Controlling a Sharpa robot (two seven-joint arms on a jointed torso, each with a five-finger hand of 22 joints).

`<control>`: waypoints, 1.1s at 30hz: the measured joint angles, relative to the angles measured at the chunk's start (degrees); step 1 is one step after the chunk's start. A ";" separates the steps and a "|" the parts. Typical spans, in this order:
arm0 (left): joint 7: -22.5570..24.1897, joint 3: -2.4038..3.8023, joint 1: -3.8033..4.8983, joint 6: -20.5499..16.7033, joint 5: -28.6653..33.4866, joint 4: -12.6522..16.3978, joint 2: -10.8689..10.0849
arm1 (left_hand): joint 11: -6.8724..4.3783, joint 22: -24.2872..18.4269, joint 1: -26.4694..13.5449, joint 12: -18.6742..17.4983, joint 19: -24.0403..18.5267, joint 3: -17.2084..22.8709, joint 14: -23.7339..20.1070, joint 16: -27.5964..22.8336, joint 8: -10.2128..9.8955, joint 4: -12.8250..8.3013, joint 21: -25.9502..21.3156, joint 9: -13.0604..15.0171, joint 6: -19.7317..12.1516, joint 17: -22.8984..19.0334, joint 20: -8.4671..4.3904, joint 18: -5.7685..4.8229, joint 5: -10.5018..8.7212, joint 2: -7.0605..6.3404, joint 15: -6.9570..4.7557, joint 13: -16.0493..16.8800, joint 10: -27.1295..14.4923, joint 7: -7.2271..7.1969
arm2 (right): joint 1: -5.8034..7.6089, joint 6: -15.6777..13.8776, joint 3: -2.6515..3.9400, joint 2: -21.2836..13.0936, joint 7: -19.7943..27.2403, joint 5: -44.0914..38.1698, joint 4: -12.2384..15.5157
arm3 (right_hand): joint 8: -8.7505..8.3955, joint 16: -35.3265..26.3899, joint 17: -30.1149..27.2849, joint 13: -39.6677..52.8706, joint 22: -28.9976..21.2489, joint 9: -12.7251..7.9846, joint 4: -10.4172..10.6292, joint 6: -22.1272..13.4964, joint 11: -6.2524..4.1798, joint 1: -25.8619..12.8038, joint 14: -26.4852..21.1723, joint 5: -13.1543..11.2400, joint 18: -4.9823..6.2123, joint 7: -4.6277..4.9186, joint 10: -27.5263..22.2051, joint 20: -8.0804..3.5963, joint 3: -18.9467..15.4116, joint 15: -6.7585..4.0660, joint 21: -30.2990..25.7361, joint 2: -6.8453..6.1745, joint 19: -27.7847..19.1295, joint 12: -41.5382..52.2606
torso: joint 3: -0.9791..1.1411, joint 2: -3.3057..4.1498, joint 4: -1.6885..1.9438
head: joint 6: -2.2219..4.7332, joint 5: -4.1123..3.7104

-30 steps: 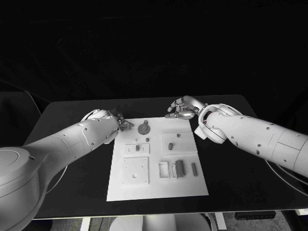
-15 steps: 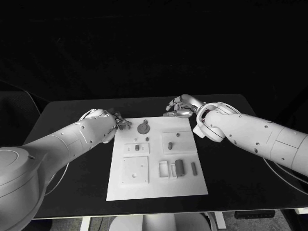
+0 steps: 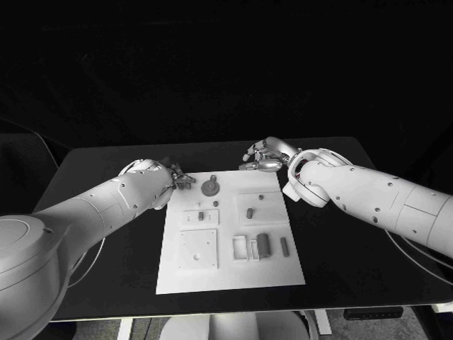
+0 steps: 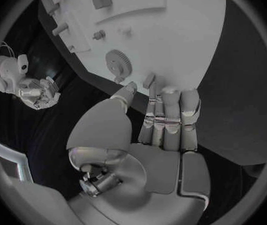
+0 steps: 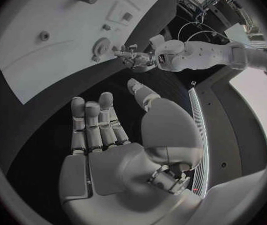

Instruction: Assemble the parts on the task board

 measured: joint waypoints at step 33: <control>-1.04 -0.02 -0.06 0.27 -1.35 -1.18 1.18 | -0.16 0.00 1.79 -0.21 0.00 1.22 0.02 0.45 0.00 -1.22 0.26 -0.04 -0.04 0.03 0.02 0.01 0.00 -0.41 0.01 -0.15 -0.13 0.03 | 0.14 0.00 0.02 0.32 -0.04 -0.01 0.02 | 0.00 0.00 0.01 -0.02 0.01 0.00 0.00 0.00 0.00 0.00 0.00 0.00 0.00 0.00 0.00 0.00 0.00 0.00 0.00 0.00 0.00 0.00 | 0.00 -0.01 0.03 | -0.25 -0.38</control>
